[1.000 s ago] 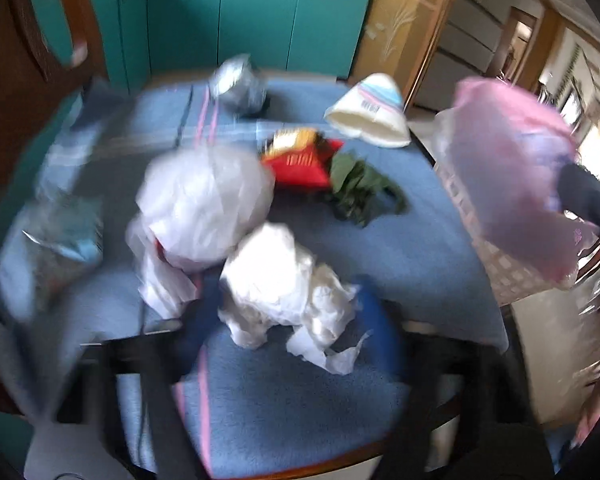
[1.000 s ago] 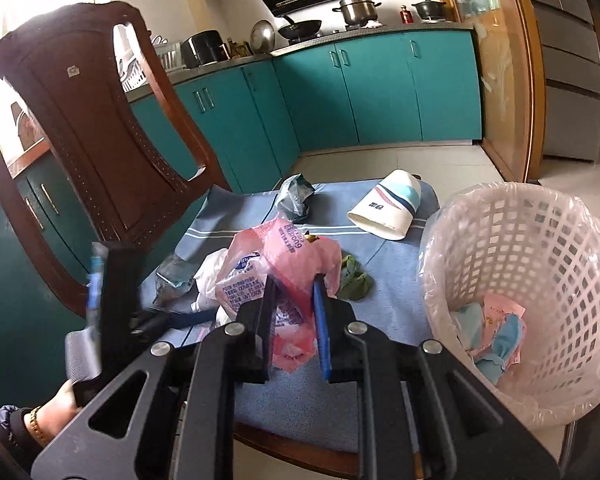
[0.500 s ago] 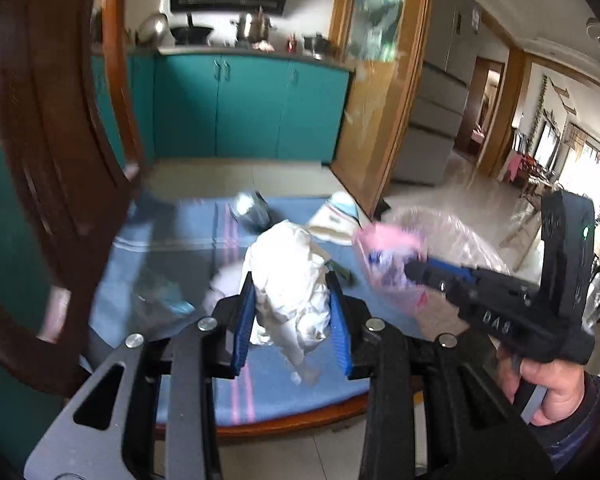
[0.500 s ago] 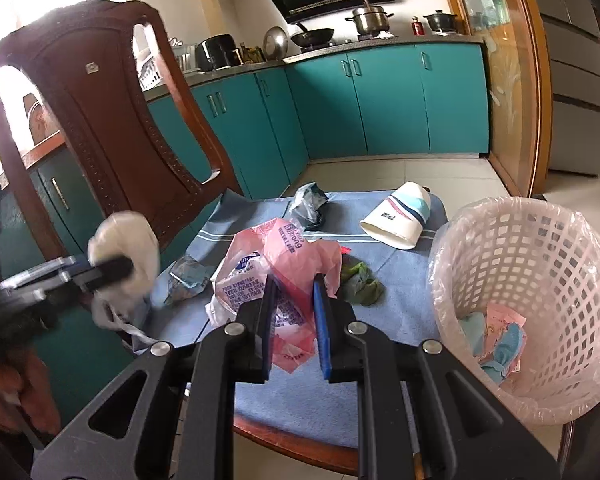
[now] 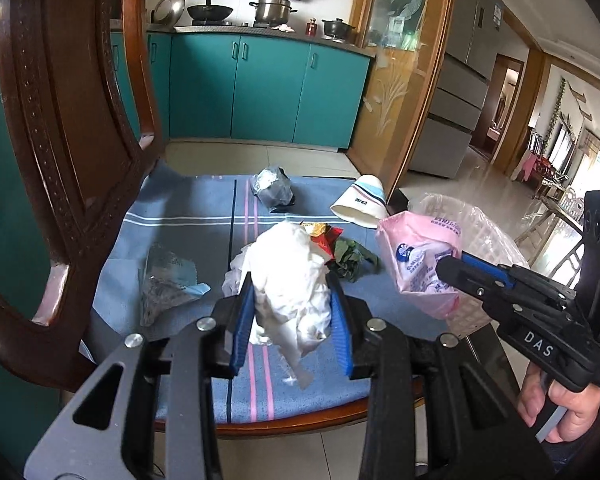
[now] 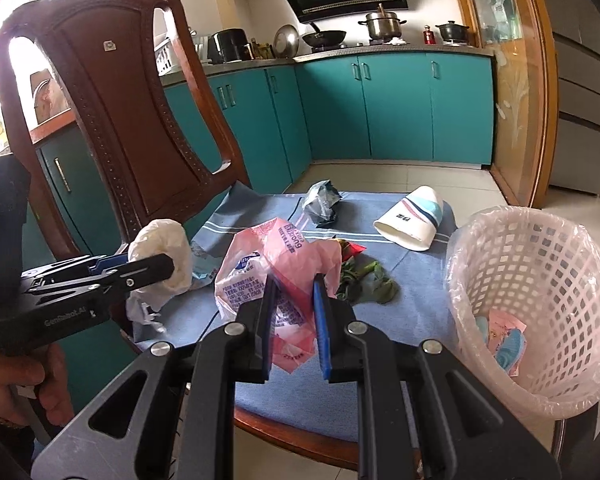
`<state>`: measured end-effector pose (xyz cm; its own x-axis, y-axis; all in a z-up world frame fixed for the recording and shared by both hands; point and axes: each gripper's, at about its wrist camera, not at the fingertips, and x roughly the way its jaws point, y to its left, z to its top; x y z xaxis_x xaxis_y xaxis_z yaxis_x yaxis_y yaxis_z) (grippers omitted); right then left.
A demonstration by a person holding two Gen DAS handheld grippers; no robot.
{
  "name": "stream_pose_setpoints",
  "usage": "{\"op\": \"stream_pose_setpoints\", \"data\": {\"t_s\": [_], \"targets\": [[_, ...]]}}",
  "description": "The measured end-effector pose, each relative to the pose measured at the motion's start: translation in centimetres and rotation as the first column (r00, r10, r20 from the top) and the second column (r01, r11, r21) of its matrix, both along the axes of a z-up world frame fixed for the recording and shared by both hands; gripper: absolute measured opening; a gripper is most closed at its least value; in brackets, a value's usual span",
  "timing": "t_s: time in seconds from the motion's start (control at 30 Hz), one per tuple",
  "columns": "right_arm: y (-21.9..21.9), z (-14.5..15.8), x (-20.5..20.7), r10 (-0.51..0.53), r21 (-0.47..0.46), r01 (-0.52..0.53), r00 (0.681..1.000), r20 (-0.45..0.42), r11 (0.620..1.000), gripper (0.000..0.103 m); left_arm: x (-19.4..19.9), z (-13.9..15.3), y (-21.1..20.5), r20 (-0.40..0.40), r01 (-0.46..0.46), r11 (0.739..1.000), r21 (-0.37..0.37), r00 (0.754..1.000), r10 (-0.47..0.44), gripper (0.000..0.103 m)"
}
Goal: Collect trash
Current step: 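Carry the pink bag over the mesh basket and open the right tool while the left tool holds the tissue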
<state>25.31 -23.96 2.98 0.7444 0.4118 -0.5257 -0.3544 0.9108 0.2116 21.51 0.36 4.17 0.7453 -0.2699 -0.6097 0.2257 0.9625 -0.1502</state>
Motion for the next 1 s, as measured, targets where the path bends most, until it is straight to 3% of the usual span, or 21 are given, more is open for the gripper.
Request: {"op": "stream_pose_setpoints", "data": {"t_s": [1.0], "targets": [[-0.69, 0.01, 0.1, -0.018, -0.005, 0.018, 1.0, -0.007, 1.0, 0.018, -0.06, -0.71, -1.02, -0.03, 0.014, 1.0, 0.018, 0.999, -0.013, 0.037]]}}
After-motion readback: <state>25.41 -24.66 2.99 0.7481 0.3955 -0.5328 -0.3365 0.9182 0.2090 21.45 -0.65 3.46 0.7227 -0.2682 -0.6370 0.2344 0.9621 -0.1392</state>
